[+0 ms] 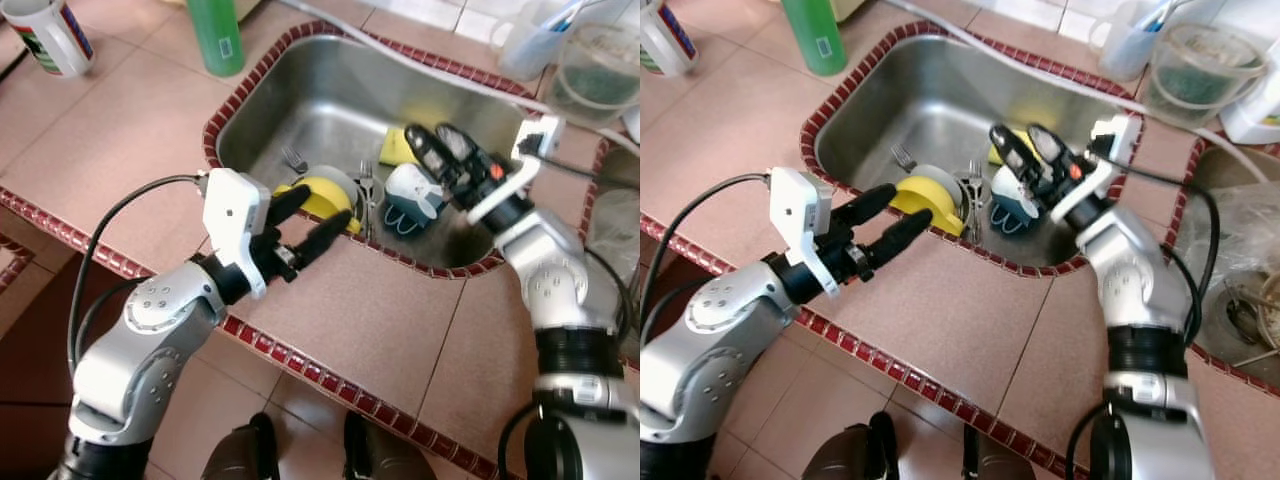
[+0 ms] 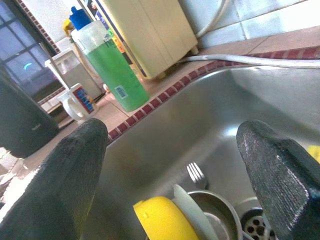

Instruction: Kitchen organization

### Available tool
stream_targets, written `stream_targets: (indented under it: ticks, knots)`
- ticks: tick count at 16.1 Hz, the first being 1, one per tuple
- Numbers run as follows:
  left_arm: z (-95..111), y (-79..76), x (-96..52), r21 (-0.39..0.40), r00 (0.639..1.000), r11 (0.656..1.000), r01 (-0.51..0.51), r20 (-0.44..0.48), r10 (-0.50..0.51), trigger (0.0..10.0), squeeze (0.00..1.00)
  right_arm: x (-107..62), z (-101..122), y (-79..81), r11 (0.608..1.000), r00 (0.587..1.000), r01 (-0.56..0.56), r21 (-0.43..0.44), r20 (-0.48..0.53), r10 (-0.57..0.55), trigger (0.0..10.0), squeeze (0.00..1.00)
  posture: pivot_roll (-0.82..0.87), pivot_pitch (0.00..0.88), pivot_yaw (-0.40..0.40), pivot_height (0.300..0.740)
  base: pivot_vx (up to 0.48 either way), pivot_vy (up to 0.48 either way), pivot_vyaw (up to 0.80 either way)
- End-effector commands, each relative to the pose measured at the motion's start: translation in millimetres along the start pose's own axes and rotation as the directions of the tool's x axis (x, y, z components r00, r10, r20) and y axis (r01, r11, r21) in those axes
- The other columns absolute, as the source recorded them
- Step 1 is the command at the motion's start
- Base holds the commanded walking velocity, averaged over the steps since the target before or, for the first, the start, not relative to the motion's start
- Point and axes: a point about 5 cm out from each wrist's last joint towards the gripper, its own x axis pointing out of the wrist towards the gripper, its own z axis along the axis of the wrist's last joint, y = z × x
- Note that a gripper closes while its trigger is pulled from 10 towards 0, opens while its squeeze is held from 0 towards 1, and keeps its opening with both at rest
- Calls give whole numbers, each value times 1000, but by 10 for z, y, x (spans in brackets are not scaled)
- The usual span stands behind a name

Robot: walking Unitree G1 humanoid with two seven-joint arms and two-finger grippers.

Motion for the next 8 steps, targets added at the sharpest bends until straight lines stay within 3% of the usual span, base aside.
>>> stream_targets:
  ticks: [1, 8]
  knots:
    - [-47, 23, -2, 2, 1000, 1000, -29, 4, 29, 10000, 0, -44, 49, 32, 1000, 999, 0, -16, 37, 1, 10000, 1000, -72, 164, -9, 740, 0, 0, 0]
    - [-324, 326, 143, -17, 971, 972, -235, 38, 236, 10000, 0, -350, -182, 58, 977, 976, 204, -63, 98, -197, 10000, 1000, -99, 30, 14, 740, 0, 0, 0]
